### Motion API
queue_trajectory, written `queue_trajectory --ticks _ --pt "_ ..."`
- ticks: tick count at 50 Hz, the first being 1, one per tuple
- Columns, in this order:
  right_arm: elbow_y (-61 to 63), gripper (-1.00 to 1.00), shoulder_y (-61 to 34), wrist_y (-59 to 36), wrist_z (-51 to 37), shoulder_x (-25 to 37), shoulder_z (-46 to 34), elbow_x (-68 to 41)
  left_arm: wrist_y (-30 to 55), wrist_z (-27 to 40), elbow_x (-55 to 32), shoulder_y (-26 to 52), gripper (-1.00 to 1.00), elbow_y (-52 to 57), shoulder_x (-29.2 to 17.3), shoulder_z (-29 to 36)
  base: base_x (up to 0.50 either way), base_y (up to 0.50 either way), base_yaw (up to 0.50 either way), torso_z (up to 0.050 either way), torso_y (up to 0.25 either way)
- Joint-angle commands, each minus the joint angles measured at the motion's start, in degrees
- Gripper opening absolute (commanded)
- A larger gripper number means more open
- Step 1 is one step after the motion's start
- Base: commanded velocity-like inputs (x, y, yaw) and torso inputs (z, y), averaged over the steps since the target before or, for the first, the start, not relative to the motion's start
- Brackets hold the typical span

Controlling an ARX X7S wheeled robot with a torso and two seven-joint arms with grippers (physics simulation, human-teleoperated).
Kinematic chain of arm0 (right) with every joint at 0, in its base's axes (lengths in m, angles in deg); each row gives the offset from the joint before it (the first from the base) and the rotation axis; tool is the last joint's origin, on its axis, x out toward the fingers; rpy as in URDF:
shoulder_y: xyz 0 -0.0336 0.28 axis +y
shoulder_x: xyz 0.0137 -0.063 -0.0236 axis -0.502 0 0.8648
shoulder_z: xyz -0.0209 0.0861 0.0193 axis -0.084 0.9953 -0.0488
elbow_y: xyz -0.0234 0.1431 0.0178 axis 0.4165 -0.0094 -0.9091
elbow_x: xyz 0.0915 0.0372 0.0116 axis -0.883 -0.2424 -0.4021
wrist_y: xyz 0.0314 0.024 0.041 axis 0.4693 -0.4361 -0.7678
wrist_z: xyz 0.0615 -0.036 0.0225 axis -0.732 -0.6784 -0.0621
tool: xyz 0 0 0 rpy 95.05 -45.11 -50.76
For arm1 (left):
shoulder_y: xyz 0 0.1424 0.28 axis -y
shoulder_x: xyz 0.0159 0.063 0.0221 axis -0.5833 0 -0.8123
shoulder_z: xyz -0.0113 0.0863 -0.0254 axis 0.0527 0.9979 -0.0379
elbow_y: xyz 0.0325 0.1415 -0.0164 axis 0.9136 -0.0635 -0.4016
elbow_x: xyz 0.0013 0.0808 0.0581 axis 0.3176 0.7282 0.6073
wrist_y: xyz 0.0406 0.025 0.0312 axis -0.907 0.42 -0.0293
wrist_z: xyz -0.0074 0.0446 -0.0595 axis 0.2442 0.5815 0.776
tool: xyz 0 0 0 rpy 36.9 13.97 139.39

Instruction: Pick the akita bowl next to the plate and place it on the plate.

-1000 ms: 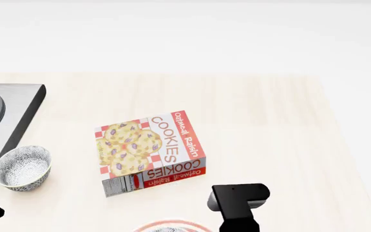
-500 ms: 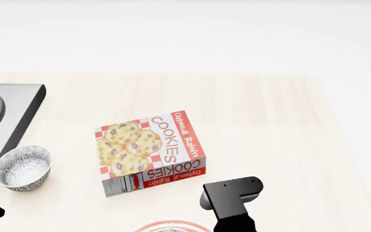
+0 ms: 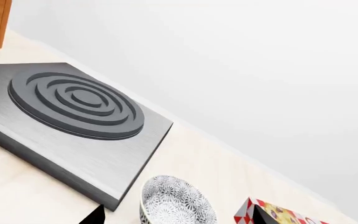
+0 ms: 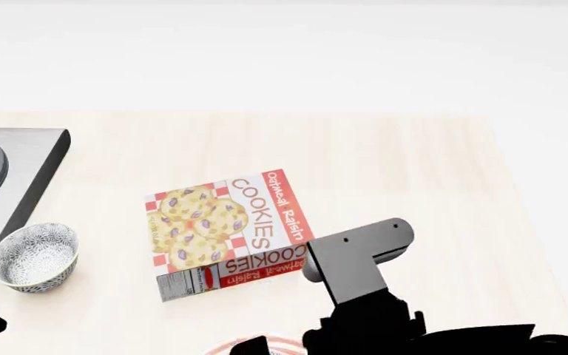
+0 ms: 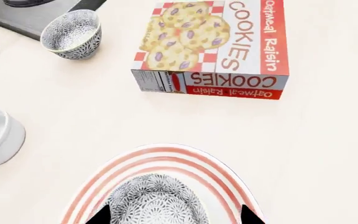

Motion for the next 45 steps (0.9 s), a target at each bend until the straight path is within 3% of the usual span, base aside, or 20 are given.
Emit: queue_trajectory --ticks 1,16,36,45 --pt "8.4 1.0 1.5 1.5 -4.5 1.5 2.1 -1.8 -0.3 0.0 -0.1 -0.1 1.0 -0.1 0.0 0.1 0.0 0.0 0.0 0.0 0.0" --pt "19.7 1.0 13.3 18.4 3.8 5.1 2.4 17.4 -0.4 0.3 -0.2 -0.2 1.0 0.0 -0.1 0.3 0.0 0.0 0.0 0.0 0.0" --pt "18.5 1.0 28.8 38.4 9.3 4.9 3.1 34.2 -0.4 0.5 -0.5 -0.2 1.0 0.3 -0.4 0.6 0.0 0.0 0.0 0.0 0.0" --pt "15.9 1.0 31.7 42.9 10.0 4.0 3.4 37.5 -0.5 0.1 -0.8 -0.2 1.0 -0.1 -0.4 0.6 0.0 0.0 0.0 0.0 0.0"
